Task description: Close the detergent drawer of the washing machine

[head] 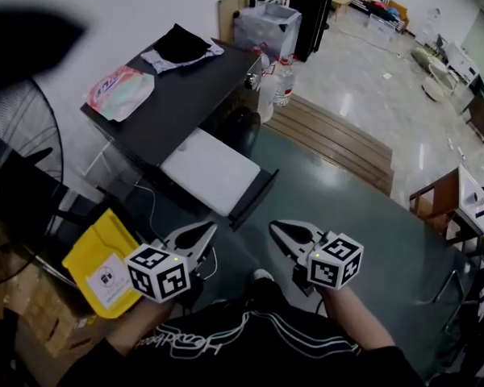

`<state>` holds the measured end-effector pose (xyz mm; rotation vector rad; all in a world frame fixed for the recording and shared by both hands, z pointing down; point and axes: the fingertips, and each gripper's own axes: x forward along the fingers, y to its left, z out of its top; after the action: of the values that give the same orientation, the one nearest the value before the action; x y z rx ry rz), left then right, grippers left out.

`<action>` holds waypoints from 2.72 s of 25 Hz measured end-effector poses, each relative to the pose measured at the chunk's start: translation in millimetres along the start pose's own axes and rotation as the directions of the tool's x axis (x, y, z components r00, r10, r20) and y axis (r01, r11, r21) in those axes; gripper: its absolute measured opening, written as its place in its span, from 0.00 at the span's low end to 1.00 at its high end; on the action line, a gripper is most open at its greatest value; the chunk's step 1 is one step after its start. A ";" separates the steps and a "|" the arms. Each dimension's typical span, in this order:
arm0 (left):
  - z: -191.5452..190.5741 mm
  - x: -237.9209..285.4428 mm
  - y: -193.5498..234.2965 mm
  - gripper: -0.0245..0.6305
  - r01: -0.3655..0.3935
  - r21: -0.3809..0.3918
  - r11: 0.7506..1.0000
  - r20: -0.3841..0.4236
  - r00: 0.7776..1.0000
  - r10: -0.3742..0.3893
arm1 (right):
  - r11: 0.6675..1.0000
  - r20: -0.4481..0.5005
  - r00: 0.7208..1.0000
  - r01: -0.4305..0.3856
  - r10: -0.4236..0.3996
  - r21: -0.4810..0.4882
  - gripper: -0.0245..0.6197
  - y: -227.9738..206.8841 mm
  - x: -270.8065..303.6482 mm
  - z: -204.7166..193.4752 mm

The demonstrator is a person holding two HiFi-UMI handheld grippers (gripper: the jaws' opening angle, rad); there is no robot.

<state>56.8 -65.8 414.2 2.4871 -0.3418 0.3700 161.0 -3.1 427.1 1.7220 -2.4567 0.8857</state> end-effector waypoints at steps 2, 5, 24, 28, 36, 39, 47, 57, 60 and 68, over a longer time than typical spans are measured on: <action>-0.2 8.2 6.2 0.07 -0.036 -0.025 0.999 0.014 0.999 0.037 | 1.000 -0.030 0.999 -0.017 0.017 -0.018 0.08 -15.2 8.0 0.3; -3.8 18.3 15.2 0.07 -0.086 -0.051 0.995 0.017 0.996 0.087 | 0.997 -0.061 0.998 0.003 -0.007 -0.078 0.08 -43.0 21.1 1.5; -36.0 49.8 56.4 0.07 -0.401 -0.167 0.901 0.098 0.902 0.420 | 0.928 -0.276 0.960 -0.152 0.056 -0.339 0.08 -128.0 87.3 -38.8; -50.8 47.7 65.4 0.07 -0.440 -0.213 0.873 0.093 0.880 0.466 | 0.928 -0.264 0.962 -0.161 0.070 -0.337 0.08 -129.2 98.9 -41.3; -81.2 39.0 80.7 0.07 -0.490 -0.297 0.820 0.100 0.838 0.537 | 0.922 -0.225 0.972 -0.145 0.065 -0.359 0.08 -129.5 100.9 -40.8; -84.9 38.7 82.7 0.07 -0.499 -0.298 0.813 0.107 0.829 0.549 | 0.925 -0.206 0.976 -0.137 0.066 -0.355 0.08 -129.6 101.2 -38.4; -77.2 35.6 87.7 0.07 -0.494 -0.306 0.813 0.143 0.821 0.553 | 0.925 -0.209 0.974 -0.155 0.085 -0.348 0.08 -127.7 104.7 -33.8; -68.4 38.6 94.1 0.07 -0.483 -0.316 0.817 0.137 0.828 0.543 | 0.937 -0.197 0.977 -0.143 0.082 -0.317 0.08 -134.0 110.1 -21.3; -61.5 34.9 99.8 0.07 -0.478 -0.322 0.817 0.137 0.831 0.540 | 0.937 -0.206 0.975 -0.144 0.080 -0.318 0.08 -129.4 114.6 -20.0; -34.7 18.3 121.1 0.07 -0.476 -0.307 0.824 0.122 0.839 0.530 | 0.950 -0.217 0.974 -0.124 0.061 -0.288 0.08 -116.8 143.0 -15.2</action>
<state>28.3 -143.8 510.7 2.1401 -1.0814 0.2554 201.5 -146.6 537.1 1.3537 -2.4009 0.6185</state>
